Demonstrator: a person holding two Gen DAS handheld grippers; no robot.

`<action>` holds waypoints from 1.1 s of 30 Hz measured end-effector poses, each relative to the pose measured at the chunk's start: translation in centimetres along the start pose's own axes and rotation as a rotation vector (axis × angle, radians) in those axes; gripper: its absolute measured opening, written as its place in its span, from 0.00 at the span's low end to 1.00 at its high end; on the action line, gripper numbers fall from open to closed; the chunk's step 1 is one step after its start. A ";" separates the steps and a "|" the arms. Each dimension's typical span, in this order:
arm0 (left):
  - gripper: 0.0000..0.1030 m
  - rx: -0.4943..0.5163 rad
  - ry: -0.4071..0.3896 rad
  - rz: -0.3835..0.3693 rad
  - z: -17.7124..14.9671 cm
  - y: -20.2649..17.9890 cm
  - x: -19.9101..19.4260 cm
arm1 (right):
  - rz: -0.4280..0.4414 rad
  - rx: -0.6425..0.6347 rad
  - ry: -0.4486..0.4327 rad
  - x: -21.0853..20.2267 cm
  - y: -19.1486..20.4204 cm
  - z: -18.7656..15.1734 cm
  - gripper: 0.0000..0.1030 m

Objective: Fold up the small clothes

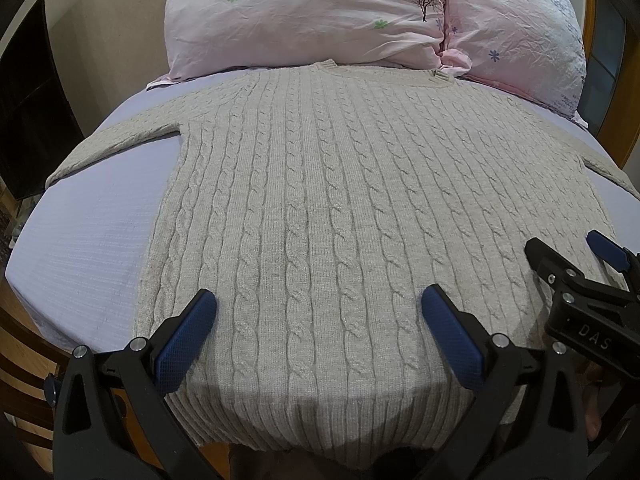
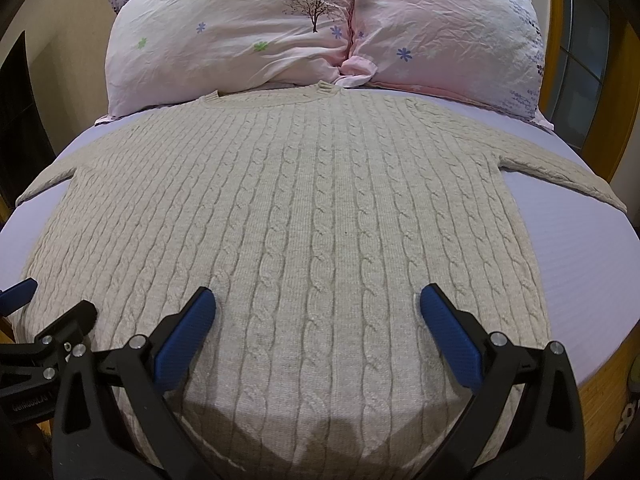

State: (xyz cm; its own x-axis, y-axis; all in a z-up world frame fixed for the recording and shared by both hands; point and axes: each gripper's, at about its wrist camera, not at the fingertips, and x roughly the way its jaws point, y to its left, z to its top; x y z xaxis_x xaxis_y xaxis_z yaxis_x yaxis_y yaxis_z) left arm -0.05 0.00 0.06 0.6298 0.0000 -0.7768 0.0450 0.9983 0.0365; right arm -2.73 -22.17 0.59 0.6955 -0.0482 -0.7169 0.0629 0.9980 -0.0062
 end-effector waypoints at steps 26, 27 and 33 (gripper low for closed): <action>0.99 0.030 0.021 -0.090 2.8 1.9 0.8 | 0.100 0.349 -0.113 -0.6 -16.9 5.8 0.92; 0.99 0.004 0.010 -0.095 3.4 2.9 0.8 | 0.040 0.464 -0.127 -0.2 -21.3 6.7 0.83; 0.99 -0.210 -0.110 -0.059 7.2 10.4 1.2 | -0.167 0.857 -0.065 3.6 -36.6 8.2 0.54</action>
State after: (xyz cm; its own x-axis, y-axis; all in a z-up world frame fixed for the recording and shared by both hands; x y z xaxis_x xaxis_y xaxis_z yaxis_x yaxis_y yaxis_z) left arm 6.75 10.01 3.98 0.7123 -0.0532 -0.6998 -0.0708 0.9866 -0.1471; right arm 3.32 -59.22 3.97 0.6668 -0.2197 -0.7121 0.6659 0.6047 0.4370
